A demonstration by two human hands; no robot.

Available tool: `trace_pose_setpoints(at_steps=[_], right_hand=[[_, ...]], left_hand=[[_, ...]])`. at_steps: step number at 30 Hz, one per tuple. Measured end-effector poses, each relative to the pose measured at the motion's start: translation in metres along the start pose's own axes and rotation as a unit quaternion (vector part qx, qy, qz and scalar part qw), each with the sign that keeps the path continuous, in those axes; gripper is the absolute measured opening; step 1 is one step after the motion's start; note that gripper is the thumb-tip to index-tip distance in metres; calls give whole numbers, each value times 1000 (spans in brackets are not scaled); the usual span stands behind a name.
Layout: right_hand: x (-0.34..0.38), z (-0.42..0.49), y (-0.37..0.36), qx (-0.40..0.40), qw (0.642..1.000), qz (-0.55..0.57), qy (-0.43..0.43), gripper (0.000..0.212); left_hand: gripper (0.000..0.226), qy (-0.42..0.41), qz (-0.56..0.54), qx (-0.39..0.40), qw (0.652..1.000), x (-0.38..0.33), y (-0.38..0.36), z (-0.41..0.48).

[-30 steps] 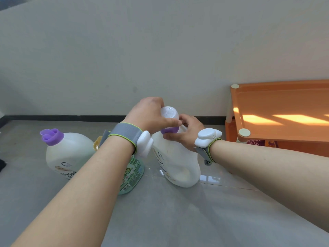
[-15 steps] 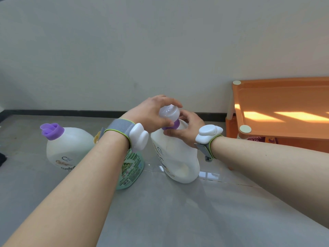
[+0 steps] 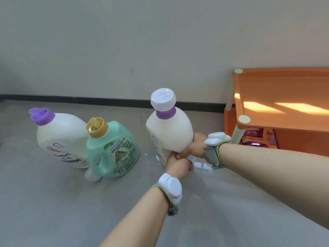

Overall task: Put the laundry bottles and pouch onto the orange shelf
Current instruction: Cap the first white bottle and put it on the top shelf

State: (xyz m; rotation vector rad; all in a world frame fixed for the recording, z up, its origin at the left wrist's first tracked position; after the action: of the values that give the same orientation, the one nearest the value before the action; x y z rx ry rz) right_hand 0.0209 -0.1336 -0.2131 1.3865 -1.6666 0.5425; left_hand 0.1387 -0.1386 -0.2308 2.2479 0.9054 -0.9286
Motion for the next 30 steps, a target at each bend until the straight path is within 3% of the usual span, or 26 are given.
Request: trace_pose_setpoints(at_steps=[3,5,8,11,14,16,20,25,27,30], right_hand=[[-1,-7,-6,-16,999,23,21,75],[10,-4,-18,-25,999,36,27,86],[28,15,-29,-84,989,118,19,90],[42,14,-21,-142,982,126,10,66],[70,7,-7,-164,977,123,60,49],[97,1,5,-149,977,109,105,38],[135,-32,51,-229,947,97,202,44],[164,-83,106,-280,910,108,287,42],[163,-101,133,-304,895,134,299,39],[153,-125,176,-337,878,156,302,45]], left_hand=[[55,-61,96,-66,991,1,2,14],[47,-39,196,-199,959,-1,11,16],[38,-60,152,-290,943,-19,12,7],[41,-95,149,-325,929,-41,18,1],[27,-142,94,-299,939,-72,27,-3],[23,-163,144,-302,928,-100,30,-6],[40,-295,148,-230,915,-155,16,-23],[38,-401,191,-169,880,-208,-17,-43],[59,-458,231,-167,842,-227,-43,-54],[93,-479,147,-89,861,-244,-86,-62]])
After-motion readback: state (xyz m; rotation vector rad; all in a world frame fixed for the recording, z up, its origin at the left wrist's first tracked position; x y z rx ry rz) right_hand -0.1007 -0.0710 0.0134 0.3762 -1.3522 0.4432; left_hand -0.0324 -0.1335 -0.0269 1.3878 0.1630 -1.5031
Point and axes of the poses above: each hand's wrist, its own z-axis towards the middle knuckle, its own y-axis out of the back of the hand, x = y × z, the point moved 4 cm from there along z, towards the middle knuckle, and after that the axes turned 11 degrees about z, right-handed, at the moved point
